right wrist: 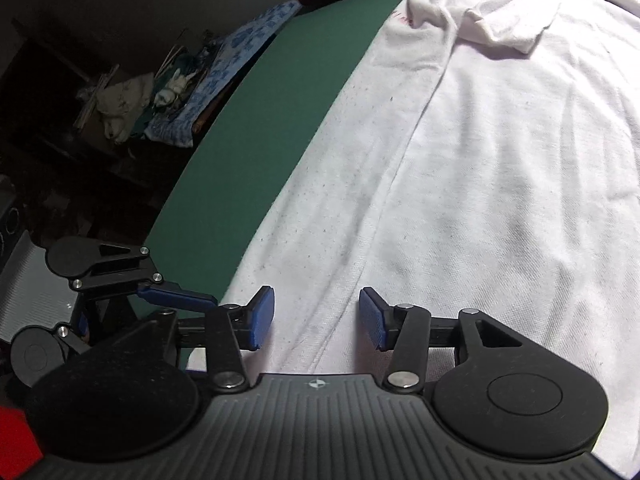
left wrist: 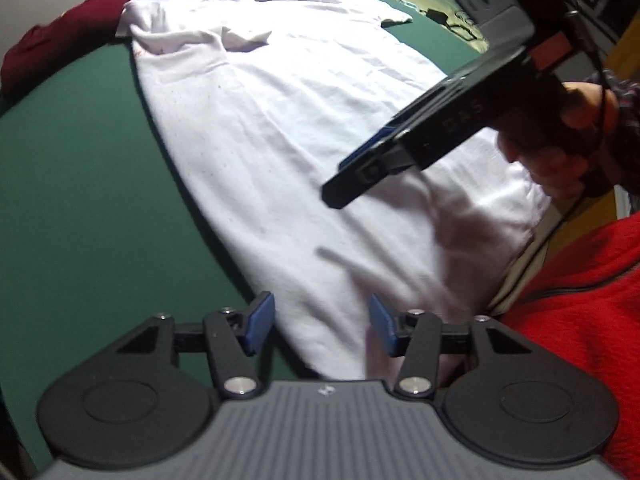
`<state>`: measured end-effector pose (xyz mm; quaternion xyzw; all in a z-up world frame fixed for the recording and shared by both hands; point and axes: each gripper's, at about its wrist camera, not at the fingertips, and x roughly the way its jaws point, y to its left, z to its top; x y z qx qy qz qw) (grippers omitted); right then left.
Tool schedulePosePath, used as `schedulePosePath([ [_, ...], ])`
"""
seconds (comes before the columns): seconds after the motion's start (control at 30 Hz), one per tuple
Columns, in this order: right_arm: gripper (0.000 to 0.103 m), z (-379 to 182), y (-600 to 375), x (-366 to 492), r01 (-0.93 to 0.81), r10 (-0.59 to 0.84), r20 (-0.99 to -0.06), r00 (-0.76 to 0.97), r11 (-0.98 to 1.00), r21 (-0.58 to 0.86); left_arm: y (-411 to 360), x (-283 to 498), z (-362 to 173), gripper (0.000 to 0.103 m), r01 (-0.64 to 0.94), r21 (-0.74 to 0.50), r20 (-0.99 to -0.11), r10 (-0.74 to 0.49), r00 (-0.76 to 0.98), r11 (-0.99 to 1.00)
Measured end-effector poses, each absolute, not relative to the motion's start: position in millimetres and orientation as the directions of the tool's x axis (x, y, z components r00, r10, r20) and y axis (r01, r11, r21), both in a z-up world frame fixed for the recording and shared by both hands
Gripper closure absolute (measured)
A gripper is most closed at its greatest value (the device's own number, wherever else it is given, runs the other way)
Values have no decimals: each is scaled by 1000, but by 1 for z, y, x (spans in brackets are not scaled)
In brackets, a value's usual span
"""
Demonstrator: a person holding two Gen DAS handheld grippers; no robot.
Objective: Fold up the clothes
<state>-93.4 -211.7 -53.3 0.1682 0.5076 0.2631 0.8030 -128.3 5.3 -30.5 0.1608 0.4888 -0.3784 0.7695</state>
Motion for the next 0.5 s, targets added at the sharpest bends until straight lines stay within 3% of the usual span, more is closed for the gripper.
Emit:
schedulePosePath([
  [0.27,53,-25,-257,-76,-46,357,-737,574,913,406,-22,-26,-14,58,746,66,-766,-445,464,663],
  [0.37,52,-8,-264,-40,-83,310,-702,642,937,338,-42,12,-19,74,734,98,-740,-444,505,672],
  [0.5,52,14,-273,8,-121,252,-640,726,963,242,-62,42,-34,75,713,111,-734,-426,529,693],
])
